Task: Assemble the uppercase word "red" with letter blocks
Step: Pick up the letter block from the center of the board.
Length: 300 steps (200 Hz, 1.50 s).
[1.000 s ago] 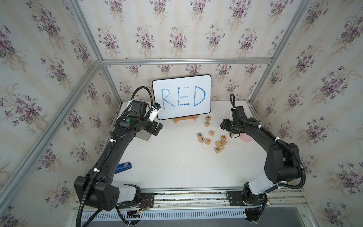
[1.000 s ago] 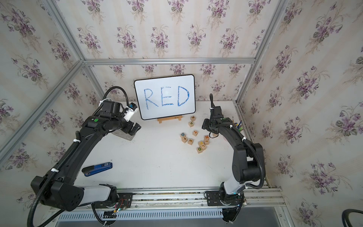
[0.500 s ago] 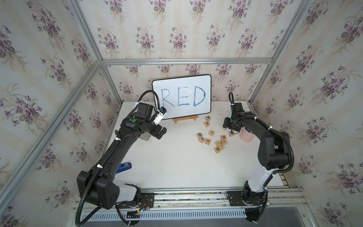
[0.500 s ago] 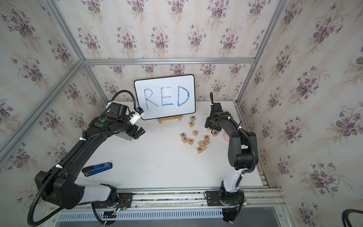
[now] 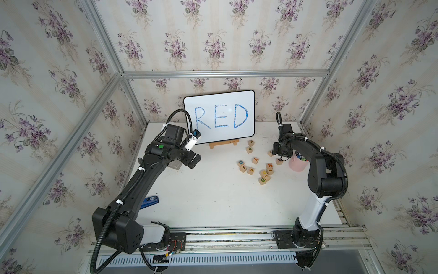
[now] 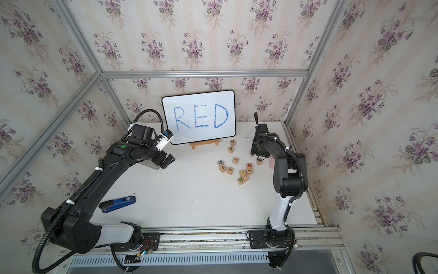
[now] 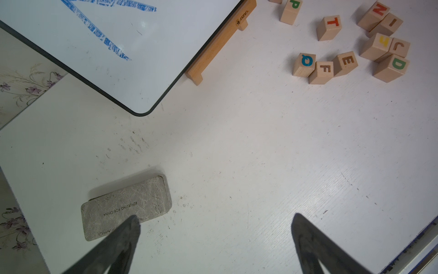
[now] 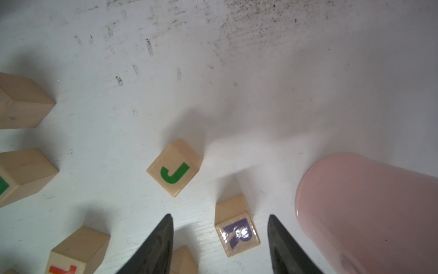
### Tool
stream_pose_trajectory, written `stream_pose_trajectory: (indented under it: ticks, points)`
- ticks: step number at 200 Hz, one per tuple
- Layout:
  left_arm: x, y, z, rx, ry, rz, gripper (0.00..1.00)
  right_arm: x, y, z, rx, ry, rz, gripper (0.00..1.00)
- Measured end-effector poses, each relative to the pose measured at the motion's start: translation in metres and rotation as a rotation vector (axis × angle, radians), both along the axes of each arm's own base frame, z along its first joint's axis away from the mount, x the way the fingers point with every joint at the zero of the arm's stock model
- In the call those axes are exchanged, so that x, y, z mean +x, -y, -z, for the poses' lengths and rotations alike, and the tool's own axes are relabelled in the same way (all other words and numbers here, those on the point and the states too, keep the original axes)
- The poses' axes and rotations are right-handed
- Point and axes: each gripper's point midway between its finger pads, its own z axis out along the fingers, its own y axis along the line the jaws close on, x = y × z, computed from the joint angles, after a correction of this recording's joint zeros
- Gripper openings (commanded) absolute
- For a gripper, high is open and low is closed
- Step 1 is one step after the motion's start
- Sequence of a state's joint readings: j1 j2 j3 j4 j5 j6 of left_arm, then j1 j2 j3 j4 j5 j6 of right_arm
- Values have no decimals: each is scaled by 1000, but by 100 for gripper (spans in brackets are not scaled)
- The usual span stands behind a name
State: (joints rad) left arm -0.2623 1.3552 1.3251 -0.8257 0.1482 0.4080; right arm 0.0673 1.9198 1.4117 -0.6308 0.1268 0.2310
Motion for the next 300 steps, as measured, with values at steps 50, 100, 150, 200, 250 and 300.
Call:
stream_pose_trajectory:
  ticks: [50,100,150,200,250,300]
  points:
    - [1,1,-1,-5,0,0,99,-7,4,17,-16,-42,6,59]
    - [-2,0,1,-3,-5,-1,99,-12,2,30,-15,-72,-14,53]
    - [-5,-1,3,-1,-8,-1,99,-27,-5,43,27,-110,-31,44]
    - [-5,-1,3,0,-7,1,99,-34,-8,49,49,-125,-37,43]
    - [-5,-2,3,3,-6,-1,99,-27,-6,44,37,-106,-33,44]
    - [-6,-2,2,1,-4,-3,99,-16,-4,42,23,-88,-28,42]
